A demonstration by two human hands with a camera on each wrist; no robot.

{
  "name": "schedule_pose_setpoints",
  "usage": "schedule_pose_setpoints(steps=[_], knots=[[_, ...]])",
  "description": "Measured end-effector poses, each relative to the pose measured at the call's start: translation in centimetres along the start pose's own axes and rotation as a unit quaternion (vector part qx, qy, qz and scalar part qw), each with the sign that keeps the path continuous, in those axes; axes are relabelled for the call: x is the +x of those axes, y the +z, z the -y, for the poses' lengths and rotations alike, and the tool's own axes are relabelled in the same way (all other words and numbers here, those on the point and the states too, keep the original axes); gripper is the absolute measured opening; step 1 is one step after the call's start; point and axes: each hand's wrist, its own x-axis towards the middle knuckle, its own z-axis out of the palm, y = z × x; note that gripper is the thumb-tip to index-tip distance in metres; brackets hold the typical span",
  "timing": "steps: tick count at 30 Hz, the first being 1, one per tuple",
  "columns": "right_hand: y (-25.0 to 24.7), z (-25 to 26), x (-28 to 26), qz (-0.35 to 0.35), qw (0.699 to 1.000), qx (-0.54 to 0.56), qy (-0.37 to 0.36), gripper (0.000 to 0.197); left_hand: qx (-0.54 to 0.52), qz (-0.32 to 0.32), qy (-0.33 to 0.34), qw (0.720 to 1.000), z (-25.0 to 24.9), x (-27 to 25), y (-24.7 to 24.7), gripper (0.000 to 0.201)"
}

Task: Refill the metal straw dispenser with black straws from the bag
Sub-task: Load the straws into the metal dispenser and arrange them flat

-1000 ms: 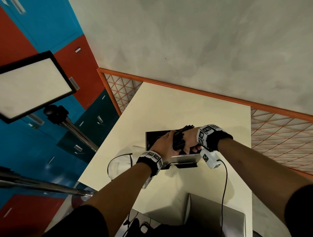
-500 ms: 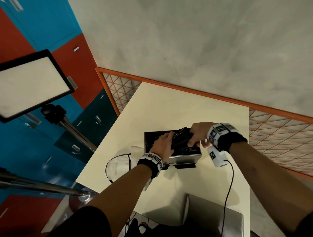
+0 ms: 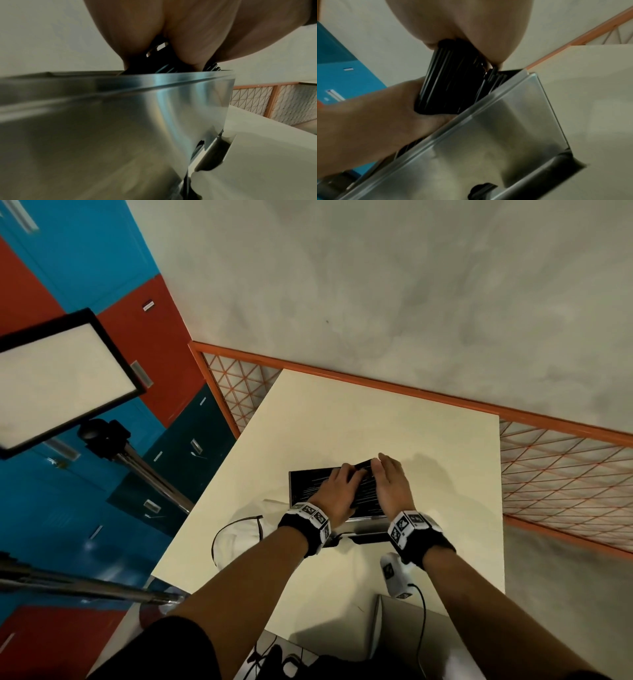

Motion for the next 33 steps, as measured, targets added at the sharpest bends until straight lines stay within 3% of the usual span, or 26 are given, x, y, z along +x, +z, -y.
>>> schedule_pose_setpoints(steps=[5, 8, 15, 20, 24, 26, 29, 31, 33], knots=[[-0.1, -0.9, 0.4, -0.050, 0.999, 0.014, -0.016, 0.048, 0.006, -0.006, 0.003, 1.000, 1.5, -0.9, -0.5, 0.098], [0.6, -1.2, 0.2, -0.011, 0.999, -0.007, -0.046, 0.048, 0.037, -0.009, 0.003, 0.999, 2.6, -1.3, -1.1, 0.103], [0.3, -2.1, 0.6, -0.048, 0.997, -0.028, -0.053, 0.047, 0.092, 0.076, -0.050, 0.992, 4.9, -2.0, -1.6, 0.099], [2.2, -2.4, 0.3, -0.041, 0.996, -0.061, -0.040, 0.053, 0.102, 0.114, -0.066, 0.986, 3.7, -1.3, -1.5, 0.105], [1.4, -1.9, 0.4, -0.064, 0.997, -0.024, -0.045, 0.044, 0.087, 0.127, -0.063, 0.986, 2.7, -0.7, -1.9, 0.104], [0.3, -1.5, 0.2, -0.111, 0.990, -0.034, -0.084, 0.034, 0.061, 0.112, -0.068, 0.989, 2.9, -0.6, -1.8, 0.105], [-1.4, -0.4, -0.8, -0.170, 0.958, -0.092, -0.211, 0.015, 0.019, 0.094, -0.080, 0.992, 3.6, -0.8, -1.4, 0.100], [-1.8, 0.2, -2.1, -0.099, 0.950, -0.105, -0.278, 0.011, 0.002, 0.089, -0.085, 0.992, 4.1, -1.0, -1.3, 0.098], [-1.4, 0.1, -3.6, 0.049, 0.943, -0.140, -0.298, 0.012, -0.009, 0.080, -0.078, 0.994, 4.7, -1.2, -1.2, 0.097]])
